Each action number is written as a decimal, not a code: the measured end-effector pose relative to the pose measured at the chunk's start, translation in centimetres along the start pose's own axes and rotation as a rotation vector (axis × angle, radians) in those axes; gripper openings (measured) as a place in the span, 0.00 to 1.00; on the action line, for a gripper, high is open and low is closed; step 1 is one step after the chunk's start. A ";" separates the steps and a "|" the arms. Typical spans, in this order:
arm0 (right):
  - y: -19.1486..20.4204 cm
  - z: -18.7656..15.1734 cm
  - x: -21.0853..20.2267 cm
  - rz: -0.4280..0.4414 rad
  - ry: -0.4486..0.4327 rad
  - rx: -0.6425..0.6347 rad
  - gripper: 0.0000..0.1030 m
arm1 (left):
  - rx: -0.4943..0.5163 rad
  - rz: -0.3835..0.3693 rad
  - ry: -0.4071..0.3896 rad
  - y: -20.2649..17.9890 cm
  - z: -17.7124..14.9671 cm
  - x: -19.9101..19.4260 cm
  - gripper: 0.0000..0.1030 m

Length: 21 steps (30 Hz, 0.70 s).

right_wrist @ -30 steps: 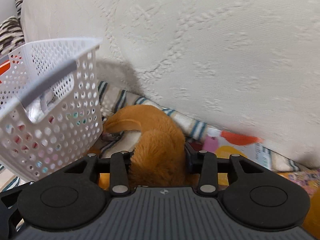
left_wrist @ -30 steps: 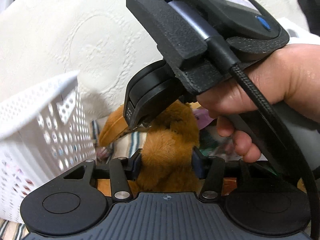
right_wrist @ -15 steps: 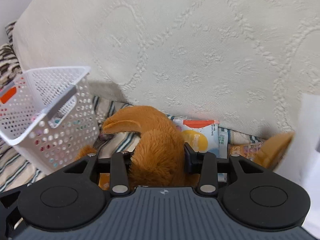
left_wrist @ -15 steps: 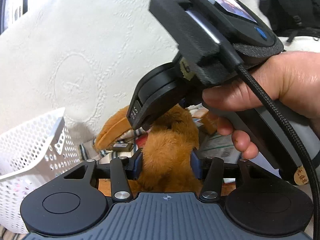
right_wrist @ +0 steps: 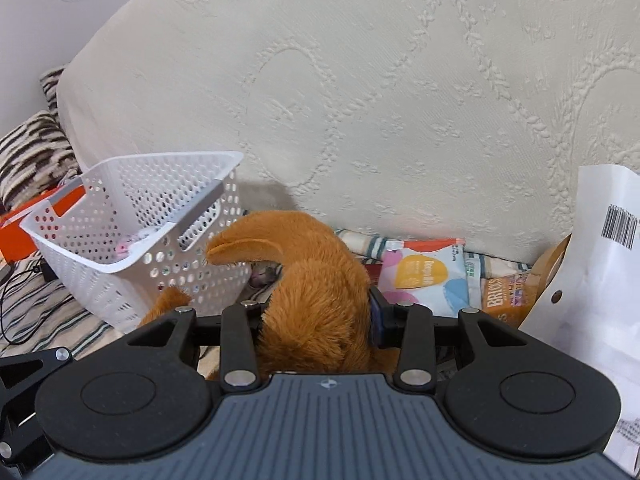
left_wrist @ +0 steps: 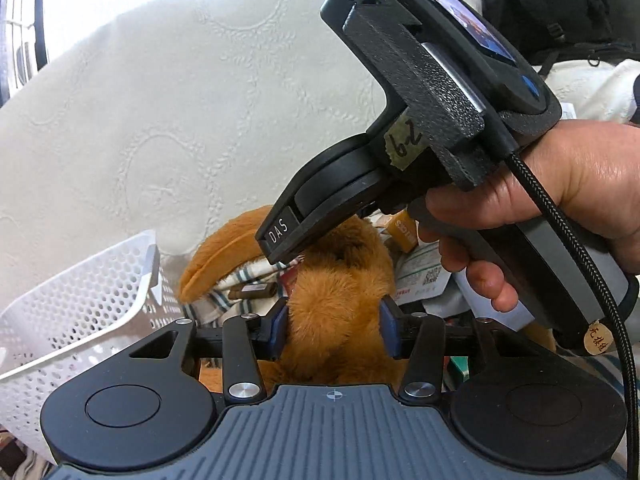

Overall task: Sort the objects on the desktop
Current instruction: 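Lift the brown plush toy up with the right gripper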

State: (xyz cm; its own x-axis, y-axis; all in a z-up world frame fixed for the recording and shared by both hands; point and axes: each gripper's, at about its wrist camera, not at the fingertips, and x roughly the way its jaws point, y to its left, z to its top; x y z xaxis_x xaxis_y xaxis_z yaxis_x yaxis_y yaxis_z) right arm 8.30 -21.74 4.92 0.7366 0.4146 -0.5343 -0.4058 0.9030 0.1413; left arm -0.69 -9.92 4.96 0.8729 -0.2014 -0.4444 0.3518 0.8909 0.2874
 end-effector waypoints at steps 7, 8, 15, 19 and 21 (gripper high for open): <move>0.0 -1.3 -0.9 0.024 -0.025 0.019 0.43 | 0.028 -0.037 -0.001 0.3 -0.3 -0.6 0.43; -0.1 -1.4 -1.1 0.029 -0.035 0.025 0.43 | 0.035 -0.042 -0.003 0.4 -0.3 -0.8 0.43; -0.5 -1.3 -3.1 0.053 -0.115 0.049 0.43 | 0.080 -0.062 -0.040 0.9 0.8 -2.4 0.40; -0.5 -0.7 -4.1 0.057 -0.156 0.063 0.43 | 0.090 -0.069 -0.060 1.6 1.9 -3.4 0.39; -0.1 -0.1 -4.4 0.047 -0.167 0.055 0.43 | 0.109 -0.062 -0.072 1.7 2.4 -3.9 0.37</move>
State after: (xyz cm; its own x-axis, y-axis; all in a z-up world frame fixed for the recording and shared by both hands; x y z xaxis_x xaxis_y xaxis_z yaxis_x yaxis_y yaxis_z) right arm 5.06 -23.65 7.20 0.7993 0.4649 -0.3808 -0.4146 0.8853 0.2106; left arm -2.63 -8.57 9.22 0.8691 -0.2864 -0.4032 0.4367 0.8271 0.3539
